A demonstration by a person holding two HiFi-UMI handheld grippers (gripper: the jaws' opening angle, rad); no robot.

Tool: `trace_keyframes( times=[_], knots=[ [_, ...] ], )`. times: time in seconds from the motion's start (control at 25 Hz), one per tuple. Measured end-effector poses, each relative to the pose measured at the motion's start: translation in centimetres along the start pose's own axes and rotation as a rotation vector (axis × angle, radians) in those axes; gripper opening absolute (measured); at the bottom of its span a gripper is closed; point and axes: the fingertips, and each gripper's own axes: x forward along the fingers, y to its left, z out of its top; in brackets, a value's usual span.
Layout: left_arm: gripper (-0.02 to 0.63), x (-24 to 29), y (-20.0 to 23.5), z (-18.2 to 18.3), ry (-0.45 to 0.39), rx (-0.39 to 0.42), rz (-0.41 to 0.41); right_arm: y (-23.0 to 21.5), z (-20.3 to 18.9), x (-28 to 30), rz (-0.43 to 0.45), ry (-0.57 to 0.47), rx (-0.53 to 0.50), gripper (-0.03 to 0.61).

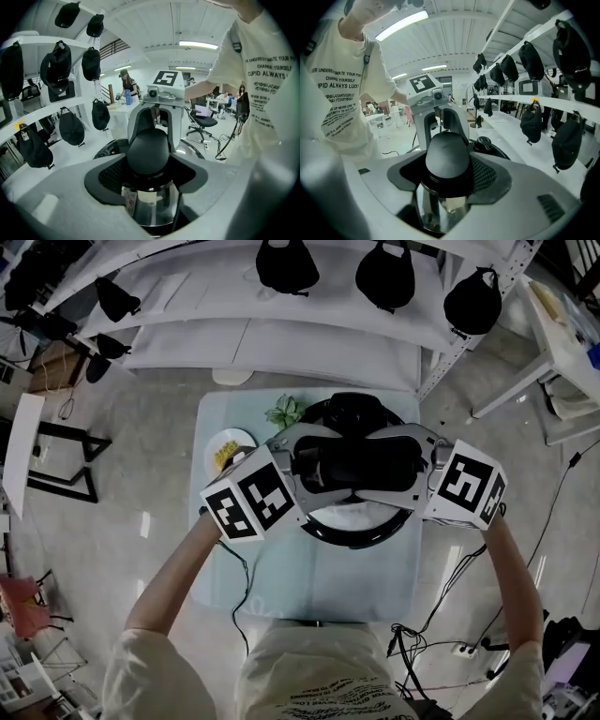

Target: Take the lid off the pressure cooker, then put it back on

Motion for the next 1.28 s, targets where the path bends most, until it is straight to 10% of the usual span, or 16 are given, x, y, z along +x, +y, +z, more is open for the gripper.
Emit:
trace_keyframes(
  times=[1.28],
  knots=[
    [0.284, -1.5, -0.3, 1.6, 0.029, 0.055, 0.011, 0.6, 2.0, -0.9, -0.014, 0.018, -0.013, 0.276]
  ],
)
